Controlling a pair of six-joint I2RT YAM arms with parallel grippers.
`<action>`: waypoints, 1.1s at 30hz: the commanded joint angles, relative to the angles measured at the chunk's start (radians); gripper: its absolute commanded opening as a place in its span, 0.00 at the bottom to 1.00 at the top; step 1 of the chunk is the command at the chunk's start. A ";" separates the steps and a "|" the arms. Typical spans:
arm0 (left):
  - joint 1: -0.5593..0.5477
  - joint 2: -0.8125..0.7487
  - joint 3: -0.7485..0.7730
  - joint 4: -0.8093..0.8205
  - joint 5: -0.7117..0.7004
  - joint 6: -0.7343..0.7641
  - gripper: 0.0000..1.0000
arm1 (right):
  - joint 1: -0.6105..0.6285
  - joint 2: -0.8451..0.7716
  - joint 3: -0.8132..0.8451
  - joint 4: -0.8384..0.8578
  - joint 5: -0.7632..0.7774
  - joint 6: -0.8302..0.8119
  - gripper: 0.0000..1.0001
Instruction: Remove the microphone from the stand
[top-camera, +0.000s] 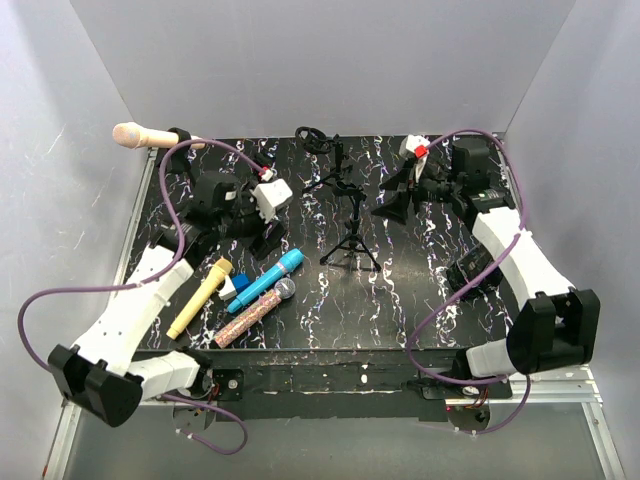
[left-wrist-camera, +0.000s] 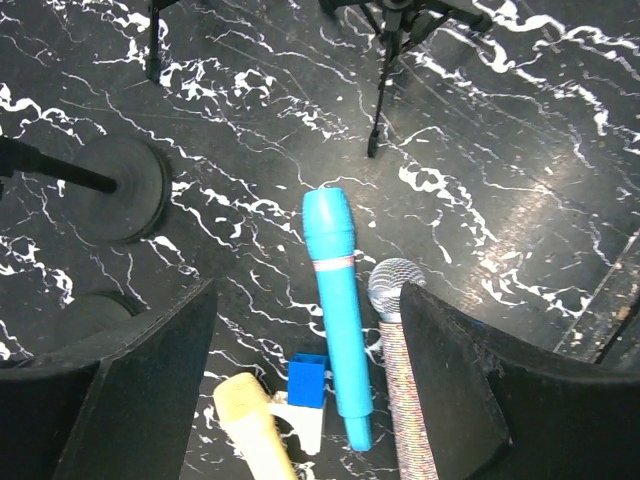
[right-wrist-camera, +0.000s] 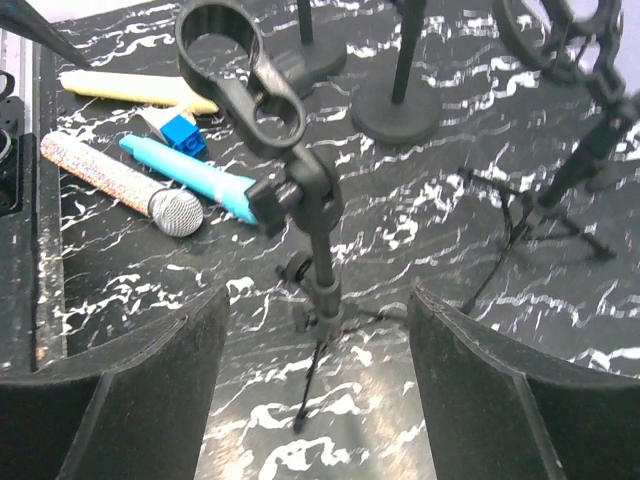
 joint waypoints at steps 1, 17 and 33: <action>-0.009 0.073 0.081 -0.062 -0.029 0.080 0.73 | 0.014 0.066 -0.016 0.302 -0.133 0.051 0.78; -0.009 0.093 0.046 0.246 0.118 -0.015 0.71 | 0.190 0.210 0.037 0.424 0.016 0.247 0.65; -0.012 0.253 -0.107 0.630 0.359 0.056 0.59 | 0.216 0.187 0.187 0.085 0.467 0.619 0.01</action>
